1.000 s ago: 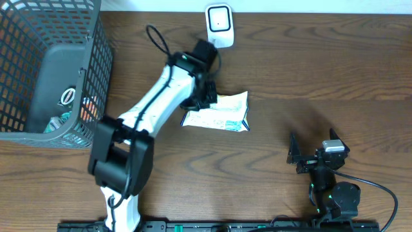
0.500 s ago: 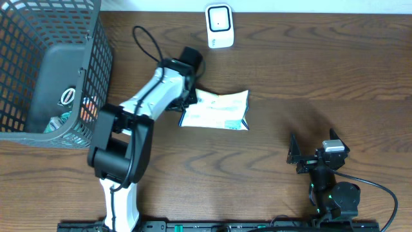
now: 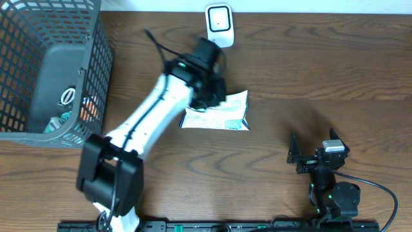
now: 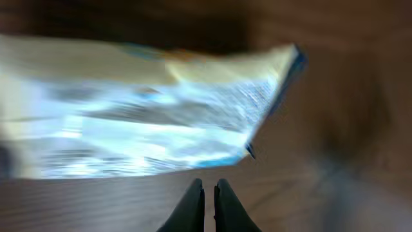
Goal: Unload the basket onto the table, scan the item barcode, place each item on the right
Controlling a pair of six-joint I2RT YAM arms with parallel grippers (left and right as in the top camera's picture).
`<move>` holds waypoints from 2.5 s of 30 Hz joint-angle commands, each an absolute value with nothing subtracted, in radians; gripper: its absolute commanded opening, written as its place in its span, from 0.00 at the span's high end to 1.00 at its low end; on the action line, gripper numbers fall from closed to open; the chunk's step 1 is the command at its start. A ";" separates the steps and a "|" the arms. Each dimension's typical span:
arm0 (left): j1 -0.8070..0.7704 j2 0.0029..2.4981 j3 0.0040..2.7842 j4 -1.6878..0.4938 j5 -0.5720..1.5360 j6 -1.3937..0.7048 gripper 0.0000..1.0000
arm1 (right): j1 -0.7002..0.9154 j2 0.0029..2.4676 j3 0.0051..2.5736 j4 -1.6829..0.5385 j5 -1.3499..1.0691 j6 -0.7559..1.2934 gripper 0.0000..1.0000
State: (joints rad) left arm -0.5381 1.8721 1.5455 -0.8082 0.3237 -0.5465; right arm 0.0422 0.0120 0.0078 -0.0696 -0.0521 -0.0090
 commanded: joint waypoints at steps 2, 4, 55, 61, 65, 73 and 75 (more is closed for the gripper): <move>-0.616 1.955 1.509 -0.752 0.345 -0.556 0.92 | 0.039 0.007 0.006 -0.072 -0.048 -0.016 0.01; -0.636 1.997 1.509 -0.712 0.309 -0.559 0.92 | 0.039 0.007 0.006 -0.072 -0.048 -0.016 0.01; -0.474 1.922 1.539 -0.867 -0.006 -0.447 0.92 | 0.039 0.007 0.006 -0.072 -0.048 -0.016 0.01; -0.487 1.900 1.534 -0.741 0.312 -0.447 0.92 | 0.039 0.007 0.006 -0.072 -0.048 -0.016 0.01; -0.526 1.937 1.522 -0.736 0.336 -0.458 0.92 | 0.039 0.007 0.006 -0.072 -0.048 -0.016 0.01; -0.611 2.076 1.520 -0.664 0.336 -0.485 0.92 | 0.039 0.007 0.006 -0.072 -0.048 -0.016 0.01; -0.629 2.121 1.520 -0.611 0.328 -0.484 0.91 | 0.039 0.007 0.006 -0.072 -0.048 -0.016 0.01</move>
